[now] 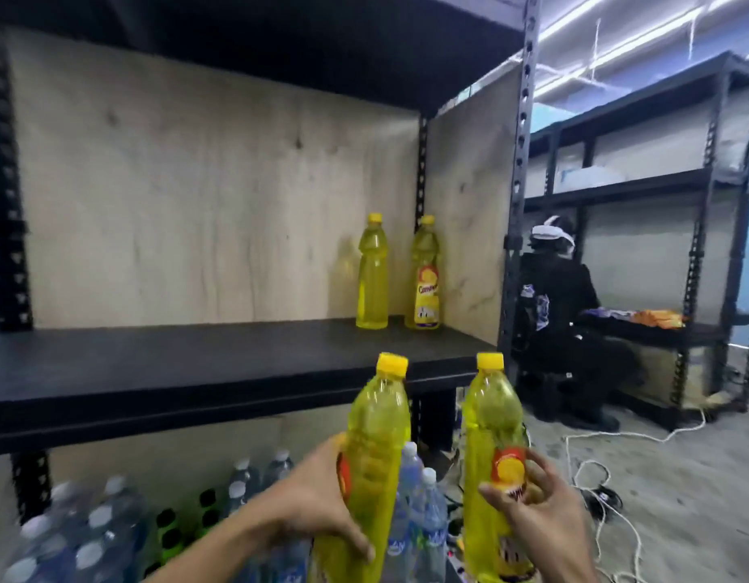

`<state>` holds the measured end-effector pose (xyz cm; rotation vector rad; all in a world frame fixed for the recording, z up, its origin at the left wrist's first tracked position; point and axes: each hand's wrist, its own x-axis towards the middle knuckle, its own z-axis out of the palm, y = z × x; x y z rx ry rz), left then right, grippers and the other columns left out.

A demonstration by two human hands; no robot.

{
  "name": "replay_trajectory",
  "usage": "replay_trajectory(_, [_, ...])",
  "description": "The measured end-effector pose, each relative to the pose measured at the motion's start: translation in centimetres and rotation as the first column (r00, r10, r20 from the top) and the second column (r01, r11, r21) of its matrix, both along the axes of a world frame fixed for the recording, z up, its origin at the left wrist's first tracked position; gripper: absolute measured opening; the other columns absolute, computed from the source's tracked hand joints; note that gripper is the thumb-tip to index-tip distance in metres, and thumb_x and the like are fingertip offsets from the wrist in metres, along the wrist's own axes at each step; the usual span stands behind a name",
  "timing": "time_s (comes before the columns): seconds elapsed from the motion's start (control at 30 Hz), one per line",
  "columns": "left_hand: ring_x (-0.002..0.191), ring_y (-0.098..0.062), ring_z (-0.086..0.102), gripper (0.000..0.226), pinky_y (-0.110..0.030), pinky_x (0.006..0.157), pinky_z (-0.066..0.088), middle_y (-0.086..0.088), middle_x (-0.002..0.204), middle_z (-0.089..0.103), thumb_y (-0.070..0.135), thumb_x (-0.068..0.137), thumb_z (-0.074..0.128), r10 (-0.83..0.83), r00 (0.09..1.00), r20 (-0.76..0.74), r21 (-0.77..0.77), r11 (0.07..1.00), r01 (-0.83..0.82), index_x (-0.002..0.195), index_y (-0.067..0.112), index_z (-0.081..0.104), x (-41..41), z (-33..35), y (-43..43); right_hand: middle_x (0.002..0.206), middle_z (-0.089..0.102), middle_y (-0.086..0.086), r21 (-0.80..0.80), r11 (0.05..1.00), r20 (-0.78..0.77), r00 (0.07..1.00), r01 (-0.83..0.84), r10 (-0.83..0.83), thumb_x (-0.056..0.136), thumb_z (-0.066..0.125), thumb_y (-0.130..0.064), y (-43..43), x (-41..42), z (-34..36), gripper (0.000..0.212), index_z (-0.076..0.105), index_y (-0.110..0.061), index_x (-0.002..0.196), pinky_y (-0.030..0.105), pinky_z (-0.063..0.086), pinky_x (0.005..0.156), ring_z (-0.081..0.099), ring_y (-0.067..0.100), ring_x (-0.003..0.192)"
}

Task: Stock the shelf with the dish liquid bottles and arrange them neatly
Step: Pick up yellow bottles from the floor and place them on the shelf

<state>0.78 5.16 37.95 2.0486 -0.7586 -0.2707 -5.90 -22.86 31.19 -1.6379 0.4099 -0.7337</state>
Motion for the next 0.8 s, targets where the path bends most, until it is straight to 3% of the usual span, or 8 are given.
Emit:
replay_trajectory(0.03, [0.105, -0.002, 0.069, 0.106, -0.03, 0.091, 0.058, 0.011, 0.11, 0.074, 0.02, 0.032, 0.104, 0.033, 0.999, 0.019, -0.063, 0.998, -0.032, 0.125, 0.029, 0.053, -0.5, 2.0, 0.1, 0.117, 0.069, -0.003, -0.032, 0.999, 0.028, 1.0, 0.015, -0.014, 0.047, 0.099, -0.031, 0.0, 0.1, 1.9, 0.088, 0.058, -0.034, 0.125, 0.05, 0.056, 0.093, 0.069, 0.023, 0.102])
replay_trajectory(0.13, [0.087, -0.007, 0.074, 0.086, -0.029, 0.073, 0.061, 0.006, 0.093, 0.078, -0.003, 0.038, 0.1, 0.129, 0.99, 0.051, -0.232, 0.966, -0.114, 0.11, 0.02, 0.059, -1.8, 7.6, -0.4, 0.117, 0.071, -0.003, -0.101, 0.993, 0.119, 0.992, 0.057, -0.045, 0.048, 0.097, -0.042, 0.2, 0.6, 8.4, 0.088, 0.057, -0.035, 0.127, 0.049, 0.057, 0.093, 0.07, 0.018, 0.103])
replay_trajectory(0.3, [0.096, -0.014, 0.073, 0.09, -0.043, 0.085, 0.062, 0.001, 0.103, 0.076, 0.002, 0.033, 0.101, 0.237, 0.97, 0.05, -0.387, 0.9, -0.2, 0.109, 0.025, 0.059, -0.1, 15.0, -2.8, 0.108, 0.073, -0.002, -0.171, 0.98, 0.174, 0.982, 0.106, -0.076, 0.054, 0.095, -0.041, 0.3, 3.3, 17.6, 0.078, 0.059, -0.033, 0.123, 0.046, 0.057, 0.093, 0.07, 0.02, 0.1])
replay_trajectory(0.5, [0.107, -0.02, 0.064, 0.116, -0.045, 0.09, 0.059, 0.006, 0.112, 0.067, 0.034, 0.015, 0.099, 0.417, 0.885, 0.207, -0.366, 0.872, -0.325, 0.12, 0.032, 0.048, 8.7, 20.9, -8.1, 0.113, 0.069, 0.006, -0.214, 0.971, 0.208, 0.976, 0.109, -0.064, 0.063, 0.093, -0.031, 0.2, 10.1, 24.0, 0.077, 0.055, -0.019, 0.128, 0.043, 0.053, 0.097, 0.064, 0.024, 0.107])
replay_trajectory(0.67, [0.114, -0.026, 0.06, 0.122, -0.047, 0.09, 0.058, 0.0, 0.121, 0.06, 0.035, 0.02, 0.1, 0.55, 0.794, 0.261, -0.343, 0.821, -0.456, 0.128, 0.027, 0.043, 16.4, 21.3, -11.7, 0.121, 0.065, 0.008, -0.245, 0.961, 0.22, 0.973, 0.129, -0.075, 0.067, 0.091, -0.03, 0.0, 16.9, 25.0, 0.079, 0.05, -0.016, 0.133, 0.042, 0.054, 0.094, 0.063, 0.027, 0.111])
replay_trajectory(0.8, [0.123, -0.029, 0.055, 0.126, -0.048, 0.096, 0.055, -0.003, 0.129, 0.055, 0.033, 0.028, 0.102, 0.577, 0.787, 0.22, -0.257, 0.812, -0.524, 0.136, 0.023, 0.039, 21.3, 19.2, -13.3, 0.126, 0.06, 0.013, -0.222, 0.963, 0.158, 0.98, 0.152, -0.118, 0.068, 0.091, -0.03, -0.4, 21.5, 23.7, 0.081, 0.045, -0.012, 0.132, 0.053, 0.052, 0.098, 0.06, 0.035, 0.117])
